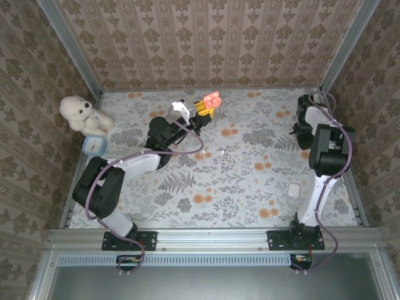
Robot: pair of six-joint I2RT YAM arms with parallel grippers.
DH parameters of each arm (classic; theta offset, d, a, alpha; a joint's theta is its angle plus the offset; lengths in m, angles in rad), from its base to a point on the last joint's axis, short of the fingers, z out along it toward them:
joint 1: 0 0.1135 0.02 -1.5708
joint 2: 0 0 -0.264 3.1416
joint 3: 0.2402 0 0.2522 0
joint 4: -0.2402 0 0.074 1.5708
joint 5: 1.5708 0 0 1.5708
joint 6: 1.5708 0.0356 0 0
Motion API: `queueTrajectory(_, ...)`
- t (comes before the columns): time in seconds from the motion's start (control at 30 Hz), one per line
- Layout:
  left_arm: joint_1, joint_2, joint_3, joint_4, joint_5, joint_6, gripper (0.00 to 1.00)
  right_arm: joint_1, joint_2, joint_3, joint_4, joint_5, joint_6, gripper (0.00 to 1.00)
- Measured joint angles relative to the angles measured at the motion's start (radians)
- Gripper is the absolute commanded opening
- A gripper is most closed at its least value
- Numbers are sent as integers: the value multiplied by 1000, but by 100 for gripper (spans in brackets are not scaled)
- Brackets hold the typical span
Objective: Insert the wireless bluetooth earbuds into the charging case
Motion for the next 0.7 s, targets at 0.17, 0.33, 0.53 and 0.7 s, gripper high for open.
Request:
queueTrajectory(0.17, 12, 23, 9, 19, 5, -27, 0, 0, 0, 67, -7, 35, 8, 61)
queueTrajectory(0.33, 22, 25, 21, 34, 9, -42, 0, 0, 26, 169, -28, 58, 15, 60)
queueTrajectory(0.53, 34, 52, 50, 60, 9, -60, 0, 0, 97, 249, -82, 64, 41, 59)
queueTrajectory(0.7, 41, 77, 71, 64, 9, -79, 0, 0, 132, 276, -150, 79, 63, 59)
